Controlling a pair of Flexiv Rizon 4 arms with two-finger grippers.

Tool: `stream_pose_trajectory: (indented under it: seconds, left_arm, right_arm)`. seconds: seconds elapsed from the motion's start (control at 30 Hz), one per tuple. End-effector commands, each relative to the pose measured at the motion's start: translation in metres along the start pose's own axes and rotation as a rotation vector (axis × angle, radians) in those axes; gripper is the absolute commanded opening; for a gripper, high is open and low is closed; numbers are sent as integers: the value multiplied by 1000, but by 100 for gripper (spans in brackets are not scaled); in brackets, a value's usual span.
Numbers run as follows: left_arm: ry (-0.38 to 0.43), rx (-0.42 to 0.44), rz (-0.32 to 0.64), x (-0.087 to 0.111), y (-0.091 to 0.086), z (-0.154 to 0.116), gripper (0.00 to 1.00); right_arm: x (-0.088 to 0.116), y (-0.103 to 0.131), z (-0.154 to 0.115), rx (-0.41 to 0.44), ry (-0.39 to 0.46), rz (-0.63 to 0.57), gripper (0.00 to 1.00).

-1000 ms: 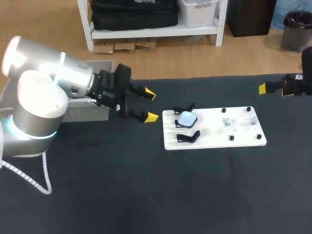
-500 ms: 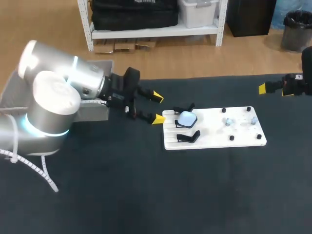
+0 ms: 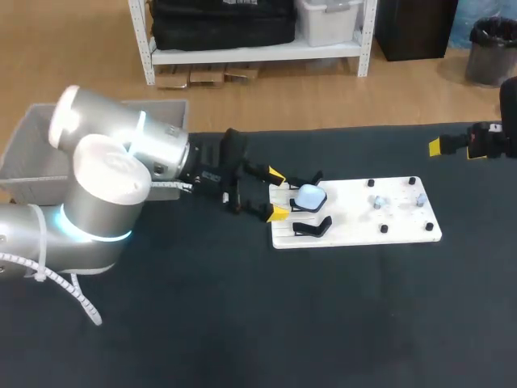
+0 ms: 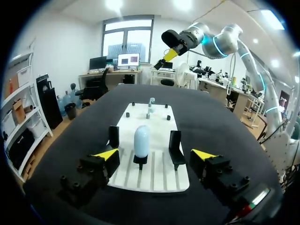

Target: Pick up each earbud case from the left stands, insert the matching earbuds, close the lid, and place the case in the box.

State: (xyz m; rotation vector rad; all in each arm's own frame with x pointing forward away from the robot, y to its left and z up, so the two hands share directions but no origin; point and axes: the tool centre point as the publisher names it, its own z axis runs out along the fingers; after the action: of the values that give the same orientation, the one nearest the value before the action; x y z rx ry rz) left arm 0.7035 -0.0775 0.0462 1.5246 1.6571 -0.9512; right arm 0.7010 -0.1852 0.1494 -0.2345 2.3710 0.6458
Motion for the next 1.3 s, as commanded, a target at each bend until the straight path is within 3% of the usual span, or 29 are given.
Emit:
stream_pose_trajectory:
  seconds: [0.03,0.27,0.47,0.67,0.77,0.87,1.3]
  left_arm:
    - [-7,-8,1,3,5,16,100]
    - [-16,-16,0,2,14,28,93]
    - [-16,-1,2,4,23,31,75]
    - [-17,21,11,2,24,32,75]
    - [-15,32,16,2,26,34,67]
    - [-16,45,25,1,26,35,50]
    - [-11,69,33,4,21,44,51]
  right_arm:
    - [0,0,-1,0,1,0,100]
    - [0,0,-1,0,1,0,100]
    - [0,0,-1,0,1,0,100]
    - [0,0,-1,0,1,0,100]
    - [0,0,-1,0,1,0,100]
    - [0,0,-1,0,1,0,100]
    - [0,0,-1,0,1,0,100]
